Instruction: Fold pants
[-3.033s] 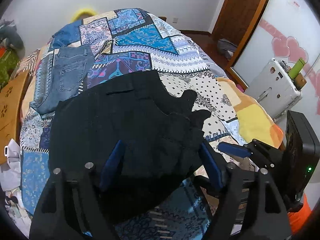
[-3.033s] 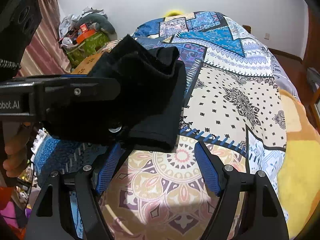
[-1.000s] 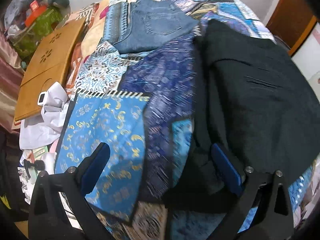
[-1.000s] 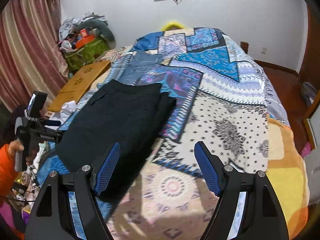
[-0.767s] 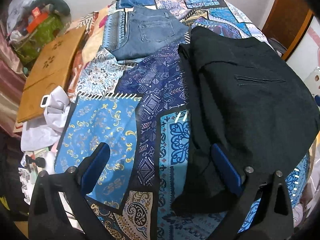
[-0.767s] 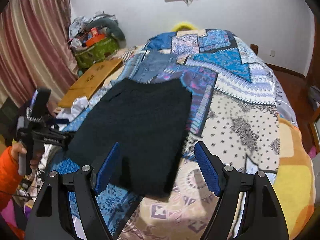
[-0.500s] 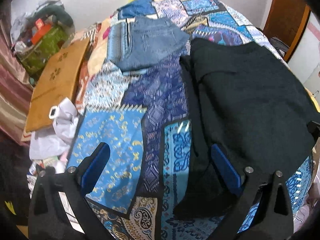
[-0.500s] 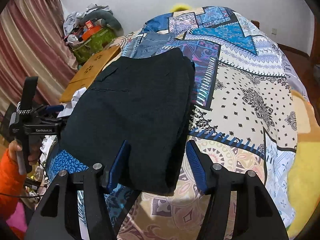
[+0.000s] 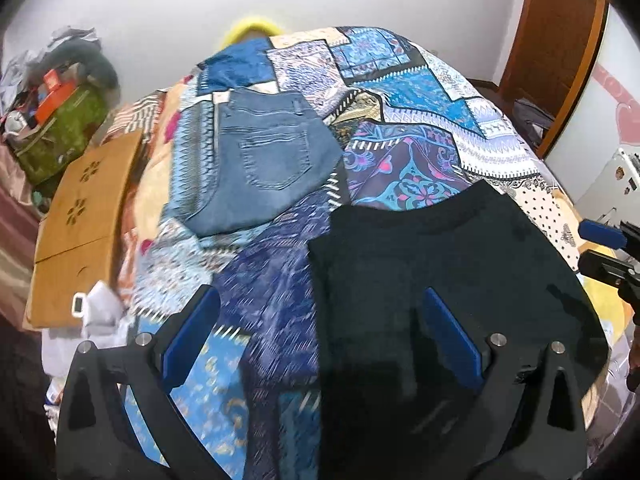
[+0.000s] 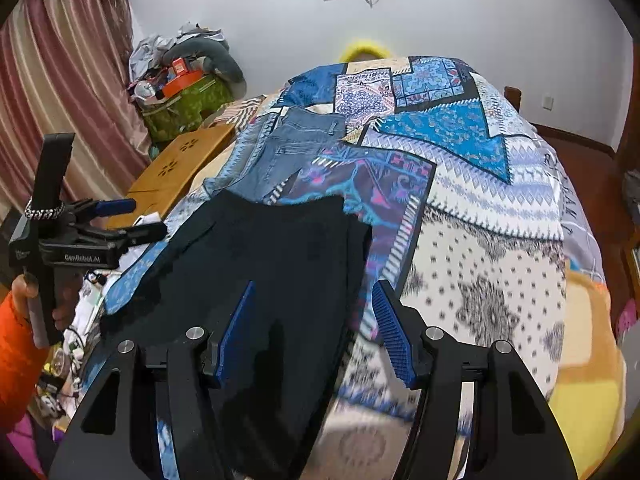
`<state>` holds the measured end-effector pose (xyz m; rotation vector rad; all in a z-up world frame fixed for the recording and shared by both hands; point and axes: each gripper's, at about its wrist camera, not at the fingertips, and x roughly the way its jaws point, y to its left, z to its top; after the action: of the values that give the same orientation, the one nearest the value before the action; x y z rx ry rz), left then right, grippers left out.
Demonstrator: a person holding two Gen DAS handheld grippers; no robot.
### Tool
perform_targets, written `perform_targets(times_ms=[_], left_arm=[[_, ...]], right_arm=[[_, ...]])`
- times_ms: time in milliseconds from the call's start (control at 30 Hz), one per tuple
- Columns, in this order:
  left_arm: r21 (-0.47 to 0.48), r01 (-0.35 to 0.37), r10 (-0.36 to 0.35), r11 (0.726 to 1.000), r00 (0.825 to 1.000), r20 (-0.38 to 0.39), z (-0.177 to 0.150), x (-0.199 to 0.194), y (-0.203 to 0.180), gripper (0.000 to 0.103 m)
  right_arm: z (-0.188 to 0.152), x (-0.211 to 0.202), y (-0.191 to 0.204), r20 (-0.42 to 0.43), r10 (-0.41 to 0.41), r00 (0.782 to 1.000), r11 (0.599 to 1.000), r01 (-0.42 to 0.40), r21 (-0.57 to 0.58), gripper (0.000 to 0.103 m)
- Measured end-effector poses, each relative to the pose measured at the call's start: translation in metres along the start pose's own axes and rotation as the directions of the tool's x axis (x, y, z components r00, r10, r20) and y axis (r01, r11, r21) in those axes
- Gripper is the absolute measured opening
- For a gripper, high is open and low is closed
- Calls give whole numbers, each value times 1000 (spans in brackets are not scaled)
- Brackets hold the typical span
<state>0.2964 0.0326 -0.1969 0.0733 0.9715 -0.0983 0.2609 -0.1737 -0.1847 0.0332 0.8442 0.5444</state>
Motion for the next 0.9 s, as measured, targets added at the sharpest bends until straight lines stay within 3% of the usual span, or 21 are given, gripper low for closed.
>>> perform_targets(times_ms=[367, 467, 500, 600, 700, 900], left_arm=[[40, 48, -46, 998, 997, -58, 17, 59, -17, 102], [29, 90, -89, 996, 995, -49, 18, 61, -12, 87], [24, 109, -107, 994, 993, -48, 18, 62, -11, 79], [16, 111, -110, 994, 993, -43, 17, 64, -9, 67], [-7, 106, -106, 994, 994, -35, 15, 65, -5, 63], [6, 57, -57, 998, 998, -20, 13, 65, -7, 63]], right_arm=[[21, 62, -14, -98, 16, 995, 998, -22, -59, 56], [19, 74, -16, -122, 24, 992, 996, -34, -78, 55], [18, 75, -16, -119, 31, 992, 995, -41, -85, 49], [16, 76, -16, -112, 28, 993, 994, -40, -101, 38], [17, 73, -13, -93, 3, 996, 993, -14, -119, 30], [17, 75, -10, -89, -34, 995, 989, 21, -145, 28]])
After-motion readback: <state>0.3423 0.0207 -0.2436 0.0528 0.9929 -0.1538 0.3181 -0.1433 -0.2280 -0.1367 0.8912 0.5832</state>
